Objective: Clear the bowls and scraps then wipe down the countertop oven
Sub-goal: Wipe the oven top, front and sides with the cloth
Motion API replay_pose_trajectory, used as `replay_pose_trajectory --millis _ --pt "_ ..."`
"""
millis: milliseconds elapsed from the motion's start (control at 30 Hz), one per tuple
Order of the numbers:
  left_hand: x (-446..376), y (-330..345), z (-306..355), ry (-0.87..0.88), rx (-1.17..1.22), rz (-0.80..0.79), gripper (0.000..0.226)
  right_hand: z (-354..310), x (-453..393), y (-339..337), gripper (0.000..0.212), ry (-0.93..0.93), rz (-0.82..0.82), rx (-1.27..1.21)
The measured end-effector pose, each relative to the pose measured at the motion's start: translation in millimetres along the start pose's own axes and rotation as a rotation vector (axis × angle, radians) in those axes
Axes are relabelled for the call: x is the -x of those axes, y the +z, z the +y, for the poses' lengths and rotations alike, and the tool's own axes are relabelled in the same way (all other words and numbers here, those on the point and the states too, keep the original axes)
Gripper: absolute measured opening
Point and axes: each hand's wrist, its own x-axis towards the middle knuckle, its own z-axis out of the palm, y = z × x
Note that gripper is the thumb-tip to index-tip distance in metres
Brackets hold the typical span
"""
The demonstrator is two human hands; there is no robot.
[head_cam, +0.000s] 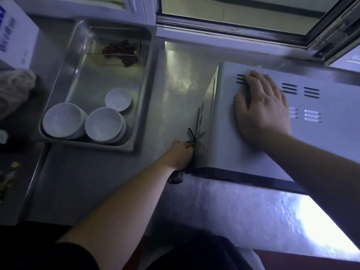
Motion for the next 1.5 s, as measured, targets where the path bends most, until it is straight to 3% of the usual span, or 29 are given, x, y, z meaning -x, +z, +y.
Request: replay_pose_trajectory --millis 367,633,1000,1133,1233,1367,1500 --pt "57 30 -32 -0.061 0.286 -0.034 0.030 1 -1 1 0.058 -0.010 0.022 -0.005" --pt "90 43 -29 -0.083 0.695 0.061 0.029 1 0 2 0.057 -0.018 0.039 -0.003" --pt "165 1 11 0.284 0.758 0.109 0.028 0 3 -1 0.058 -0.032 0.038 -0.001" --pt "191 -9 26 0.371 0.761 0.133 0.020 -1 3 -2 0.057 -0.026 0.035 -0.005" --pt "202 -15 34 0.439 0.607 0.209 0.017 -2 3 -2 0.057 -0.026 0.032 -0.007" --pt "196 -22 40 0.551 0.270 0.385 0.036 -1 3 -2 0.058 -0.029 0.027 0.004" --pt "170 -25 43 0.626 0.191 0.464 0.040 0 2 0 0.059 -0.024 0.029 0.005"
